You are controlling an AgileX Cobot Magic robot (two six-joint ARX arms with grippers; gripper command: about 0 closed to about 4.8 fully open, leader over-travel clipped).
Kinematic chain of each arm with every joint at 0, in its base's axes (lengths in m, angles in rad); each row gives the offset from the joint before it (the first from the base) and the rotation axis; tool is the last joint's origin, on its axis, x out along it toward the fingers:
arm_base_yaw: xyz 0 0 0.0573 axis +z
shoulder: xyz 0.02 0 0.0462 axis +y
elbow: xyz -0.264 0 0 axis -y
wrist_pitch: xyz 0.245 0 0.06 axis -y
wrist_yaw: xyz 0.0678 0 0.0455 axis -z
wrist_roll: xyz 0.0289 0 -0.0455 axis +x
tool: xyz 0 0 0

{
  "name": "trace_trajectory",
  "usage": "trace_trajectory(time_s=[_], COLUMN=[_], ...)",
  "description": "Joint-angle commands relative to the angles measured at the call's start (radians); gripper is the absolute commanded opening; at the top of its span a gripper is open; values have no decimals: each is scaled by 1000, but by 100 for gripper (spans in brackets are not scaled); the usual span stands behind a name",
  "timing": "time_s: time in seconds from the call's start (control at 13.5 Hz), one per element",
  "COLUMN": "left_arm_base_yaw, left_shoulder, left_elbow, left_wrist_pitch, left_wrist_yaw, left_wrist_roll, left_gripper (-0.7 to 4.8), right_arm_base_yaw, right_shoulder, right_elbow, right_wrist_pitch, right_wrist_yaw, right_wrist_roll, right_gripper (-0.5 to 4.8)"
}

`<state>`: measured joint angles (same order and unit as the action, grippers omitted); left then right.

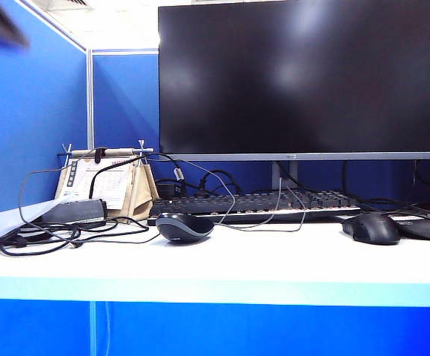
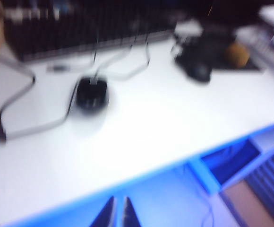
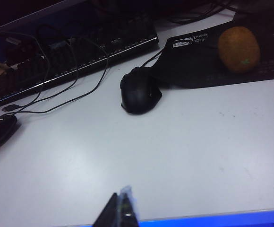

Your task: Pick up the kiwi and place it near the upside-down mouse.

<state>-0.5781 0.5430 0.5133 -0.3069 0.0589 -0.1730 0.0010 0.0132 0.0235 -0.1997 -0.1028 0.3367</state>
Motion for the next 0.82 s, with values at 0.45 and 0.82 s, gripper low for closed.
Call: trace_trajectory(time_s=[0.45,0.82], left_arm_base_yaw=[0,0], left_shoulder=[132,284], left_elbow=[-7,-66], left_wrist_pitch=[16,189], left_wrist_yaw=[11,60], left_wrist_roll=[5,53], left_gripper=[30,30], right_arm_base_yaw=[2,2], right_shoulder=[0,1], right_elbow=[1,12], right_wrist_pitch=[-25,85], right_wrist_yaw=[-30,-57], right_wrist_roll=[4,1], right_gripper=[-1,91])
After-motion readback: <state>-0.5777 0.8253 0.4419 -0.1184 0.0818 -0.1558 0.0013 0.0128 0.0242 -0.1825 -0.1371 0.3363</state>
